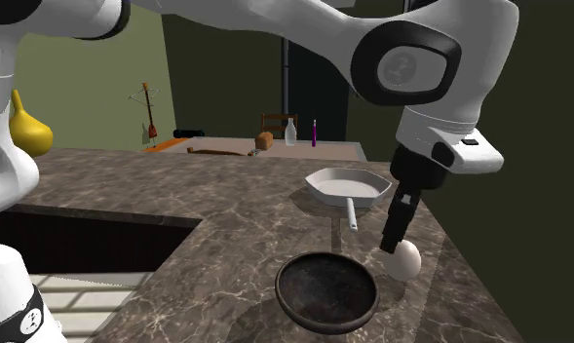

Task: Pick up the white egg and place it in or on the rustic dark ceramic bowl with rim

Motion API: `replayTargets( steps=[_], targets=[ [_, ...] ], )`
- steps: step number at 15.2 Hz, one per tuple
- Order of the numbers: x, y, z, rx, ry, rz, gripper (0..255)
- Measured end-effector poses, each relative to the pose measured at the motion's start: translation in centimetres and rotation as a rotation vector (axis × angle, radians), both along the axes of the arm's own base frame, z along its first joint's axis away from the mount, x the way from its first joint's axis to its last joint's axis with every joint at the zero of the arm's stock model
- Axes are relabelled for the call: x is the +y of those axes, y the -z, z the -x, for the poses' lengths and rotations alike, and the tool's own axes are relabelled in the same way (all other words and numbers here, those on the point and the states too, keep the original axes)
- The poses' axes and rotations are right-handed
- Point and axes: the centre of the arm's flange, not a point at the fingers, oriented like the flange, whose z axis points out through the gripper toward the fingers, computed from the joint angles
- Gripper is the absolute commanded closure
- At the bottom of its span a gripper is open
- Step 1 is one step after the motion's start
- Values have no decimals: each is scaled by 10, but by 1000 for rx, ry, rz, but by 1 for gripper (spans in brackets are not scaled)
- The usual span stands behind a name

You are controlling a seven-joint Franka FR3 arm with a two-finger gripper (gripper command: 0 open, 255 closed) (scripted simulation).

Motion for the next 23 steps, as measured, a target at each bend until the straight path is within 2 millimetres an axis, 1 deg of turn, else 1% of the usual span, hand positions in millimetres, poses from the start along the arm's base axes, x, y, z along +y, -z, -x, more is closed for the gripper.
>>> replayTargets(
  steps=[2,4,10,11,17,18,23],
  targets=[
    [-5,9,-24,-1,38,-10,0],
    [-5,17,-32,-1,53,-14,0],
    [-1,50,-34,-2,59,-16,0],
    [0,54,-32,-1,59,-16,0],
    [2,57,-31,-2,59,-16,0],
    [2,57,-31,-2,59,-16,255],
    [2,56,-31,-3,59,-15,255]
  ],
)
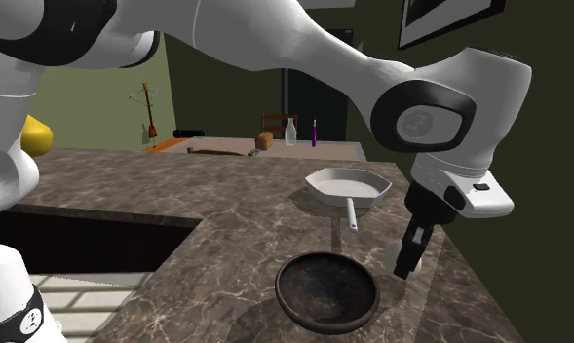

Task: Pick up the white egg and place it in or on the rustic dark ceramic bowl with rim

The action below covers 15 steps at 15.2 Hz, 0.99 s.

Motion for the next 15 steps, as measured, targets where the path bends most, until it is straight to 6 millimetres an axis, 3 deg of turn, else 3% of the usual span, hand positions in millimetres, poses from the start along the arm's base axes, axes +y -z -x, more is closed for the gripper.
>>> replayTargets(
  steps=[6,15],
  targets=[
    [0,-2,0,1,0,0,255],
    [0,-46,0,1,-1,0,255]
  ],
)
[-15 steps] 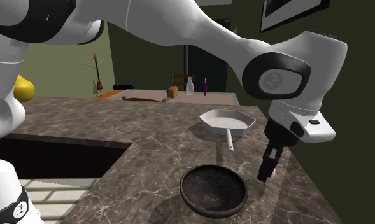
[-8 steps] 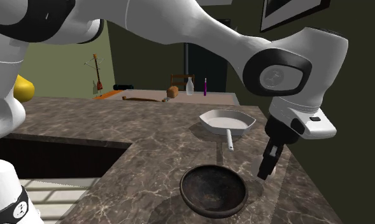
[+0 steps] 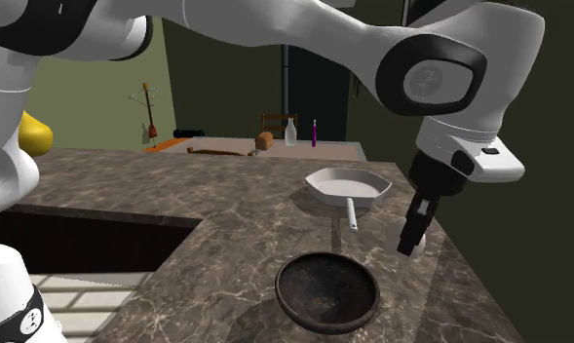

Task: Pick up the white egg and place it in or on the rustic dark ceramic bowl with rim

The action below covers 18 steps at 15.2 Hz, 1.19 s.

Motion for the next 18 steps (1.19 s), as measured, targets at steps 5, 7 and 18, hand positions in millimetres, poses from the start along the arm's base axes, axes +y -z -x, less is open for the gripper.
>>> replayTargets(
  steps=[5,7,18],
  targets=[
    [0,-28,1,0,0,0,255],
    [0,-38,1,0,0,0,255],
    [0,-96,1,0,0,0,255]
  ],
)
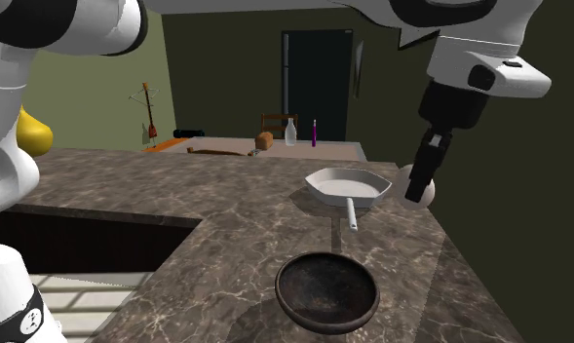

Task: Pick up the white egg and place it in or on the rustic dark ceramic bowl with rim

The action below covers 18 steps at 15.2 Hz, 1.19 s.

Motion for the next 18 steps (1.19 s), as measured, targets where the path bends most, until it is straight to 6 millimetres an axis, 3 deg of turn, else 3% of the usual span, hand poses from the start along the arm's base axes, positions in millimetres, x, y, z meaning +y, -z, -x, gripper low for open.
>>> replayTargets(
  steps=[2,4,13,18],
  targets=[
    [-2,-8,5,0,0,0,255],
    [-11,-9,24,0,0,0,255],
    [-60,-15,130,0,0,0,255],
    [-64,5,141,1,0,0,255]
  ],
)
